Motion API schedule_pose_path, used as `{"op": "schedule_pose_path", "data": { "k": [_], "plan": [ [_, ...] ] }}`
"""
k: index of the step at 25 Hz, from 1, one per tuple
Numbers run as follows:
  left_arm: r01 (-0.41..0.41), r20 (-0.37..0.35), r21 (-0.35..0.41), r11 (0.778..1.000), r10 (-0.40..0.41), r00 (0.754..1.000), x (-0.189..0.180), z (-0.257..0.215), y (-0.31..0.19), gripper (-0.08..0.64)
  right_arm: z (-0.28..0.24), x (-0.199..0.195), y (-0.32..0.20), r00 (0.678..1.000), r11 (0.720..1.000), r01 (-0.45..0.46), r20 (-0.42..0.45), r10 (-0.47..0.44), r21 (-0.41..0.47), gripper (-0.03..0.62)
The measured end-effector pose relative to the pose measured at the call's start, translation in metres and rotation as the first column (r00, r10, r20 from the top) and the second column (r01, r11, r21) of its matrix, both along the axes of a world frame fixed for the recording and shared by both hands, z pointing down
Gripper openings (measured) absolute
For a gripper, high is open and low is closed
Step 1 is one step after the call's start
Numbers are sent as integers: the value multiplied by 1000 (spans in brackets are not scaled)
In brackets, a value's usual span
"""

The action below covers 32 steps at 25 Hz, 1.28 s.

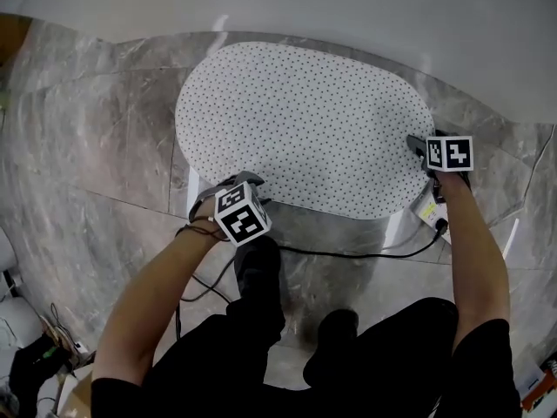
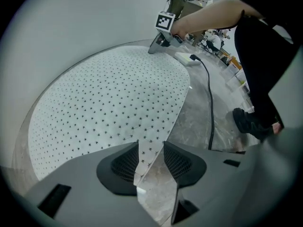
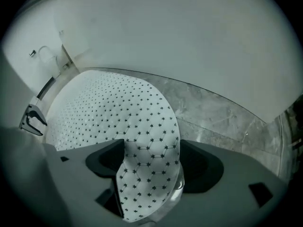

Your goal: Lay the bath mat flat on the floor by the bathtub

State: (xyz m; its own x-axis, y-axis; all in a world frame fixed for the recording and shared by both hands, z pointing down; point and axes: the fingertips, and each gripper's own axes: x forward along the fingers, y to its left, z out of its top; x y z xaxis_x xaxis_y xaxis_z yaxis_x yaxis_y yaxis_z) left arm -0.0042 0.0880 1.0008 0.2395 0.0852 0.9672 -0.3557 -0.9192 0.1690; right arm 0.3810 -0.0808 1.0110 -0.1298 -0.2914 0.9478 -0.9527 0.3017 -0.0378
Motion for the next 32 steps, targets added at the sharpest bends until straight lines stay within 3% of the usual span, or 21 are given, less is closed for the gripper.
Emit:
{"op": "schedule_pose_path", "data": {
  "k": [4, 6, 7, 8, 9, 11, 14, 19, 20, 24, 27, 32],
  "plan": [
    [4, 1, 1, 1000, -4, 1000, -6, 1, 1, 176, -2, -6, 1, 1000, 999, 28, 2, -28, 28, 338],
    [26, -1, 4, 1000, -26, 1000, -7, 2, -3, 176, -4, -19, 3, 997, 997, 73, 21, -74, 39, 233],
    [34, -4, 6, 999, -34, 999, -7, 2, -6, 176, -5, -28, 3, 994, 993, 108, 23, -109, 44, 138],
    [39, -6, 9, 999, -39, 999, -6, 2, -8, 176, -5, -35, 4, 989, 988, 145, 11, -146, 49, 84],
    [43, -9, 13, 999, -42, 999, -6, 2, -10, 175, -6, -39, 3, 984, 983, 177, -11, -177, 54, 66],
    [48, -16, 17, 999, -48, 999, -3, 1, -13, 175, -10, -36, -3, 981, 978, 193, -42, -190, 75, 66],
    [53, -24, 14, 998, -53, 998, -1, 2, -15, 176, -20, -27, -16, 988, 982, 147, -61, -141, 116, 75],
    [57, -36, 16, 998, -56, 998, 2, 2, -16, 176, -18, -2, -15, 997, 995, 34, -75, -27, 96, 254],
    [58, -40, 18, 998, -57, 998, 3, 2, -17, 176, -18, 7, -13, 996, 996, 22, -92, -13, 91, 264],
    [74, -43, 19, 997, -73, 996, 4, 2, -19, 176, -16, 43, 1, 986, 998, 23, -165, -15, 52, 265],
    [84, -37, 17, 996, -83, 996, 2, 3, -19, 176, -5, 52, 22, 993, 1000, -7, -117, 6, -8, 265],
    [144, -93, 55, 988, -139, 986, 10, -9, -37, 170, -9, 51, 23, 995, 1000, 20, -98, -19, 14, 261]
  ]
}}
